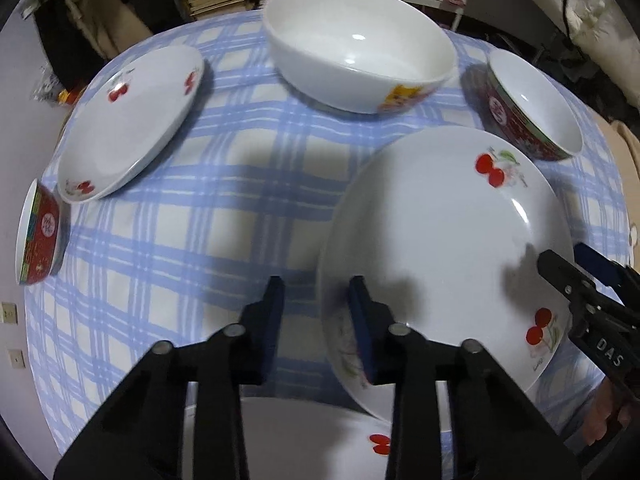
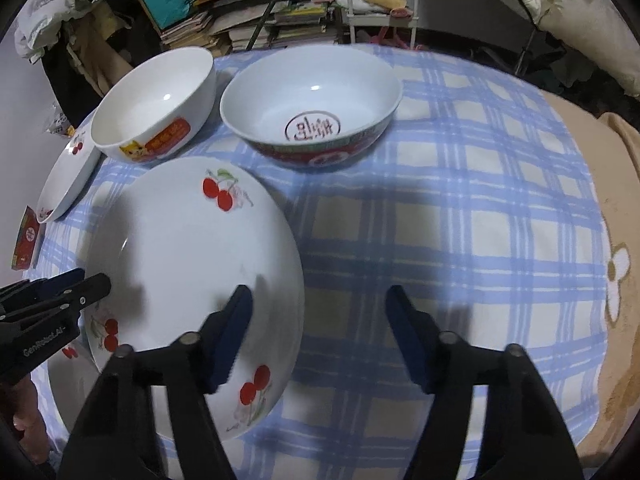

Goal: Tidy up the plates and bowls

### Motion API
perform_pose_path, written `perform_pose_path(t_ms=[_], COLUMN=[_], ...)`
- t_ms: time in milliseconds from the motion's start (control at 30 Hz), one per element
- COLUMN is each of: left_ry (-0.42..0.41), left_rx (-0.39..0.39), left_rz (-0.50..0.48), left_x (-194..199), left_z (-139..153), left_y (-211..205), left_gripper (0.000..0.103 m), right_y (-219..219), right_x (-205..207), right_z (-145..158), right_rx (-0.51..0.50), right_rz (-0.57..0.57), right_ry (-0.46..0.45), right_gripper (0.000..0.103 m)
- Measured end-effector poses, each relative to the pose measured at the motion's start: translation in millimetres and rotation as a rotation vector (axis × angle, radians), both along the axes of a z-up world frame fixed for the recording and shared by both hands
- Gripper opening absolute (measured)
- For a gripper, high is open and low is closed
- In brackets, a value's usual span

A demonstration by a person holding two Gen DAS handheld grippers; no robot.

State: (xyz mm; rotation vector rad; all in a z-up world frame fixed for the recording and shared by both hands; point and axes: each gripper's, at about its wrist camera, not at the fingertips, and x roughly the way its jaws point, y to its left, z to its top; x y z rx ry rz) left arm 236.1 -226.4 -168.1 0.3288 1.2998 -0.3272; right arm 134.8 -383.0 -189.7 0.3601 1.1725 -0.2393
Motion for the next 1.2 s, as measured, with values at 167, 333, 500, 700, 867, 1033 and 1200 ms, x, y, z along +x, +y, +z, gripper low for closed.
perform_pose_path(t_ms=[167,333,500,700,867,1033,1200], left_ry=[-0.012,-0.002,-0.036,-0.071,-0.092,-0.105,-0.139], left_rx=[0.004,-0.002,0.036,0.045,0.056,0.056,0.068], left_rz=[-0.037,-0.032,-0.056,-0.047,-0.052,-0.034,-0.002], left_x=[-5.4,-7.4,-12.3,-18.1,-26.9,-36.2,-48.5], left_z=[0.4,7.0,16.8,36.1,53.2,63.2,73.0], left_y=[-10.0,-8.8,-6.2,3.8,18.0,42.0,65.9], left_gripper=[0.017,0.016,0.015,0.015,0.015,0.015,0.016], right_y=[0.9,1.4,4.8,17.5,30.5,47.7,70.7], right_x=[-2.0,-3.1,-7.6,-10.7,-14.5,-18.0,-24.9], right_z=[-5.3,-1.1,13.6,29.5,37.2,45.9,53.8], right_rx=[0.090,0.094,0.080,0.069,0.096,0.093,0.113], right_rz=[0.025,0.034,0.050,0.082,0.092,0.110,0.150], right_ry=[-0.019,-0.024,-0.049,-0.077,-0.094,-0.110,-0.133], right_gripper=[0.017,0.016,0.014,0.014,0.014,0.014,0.014])
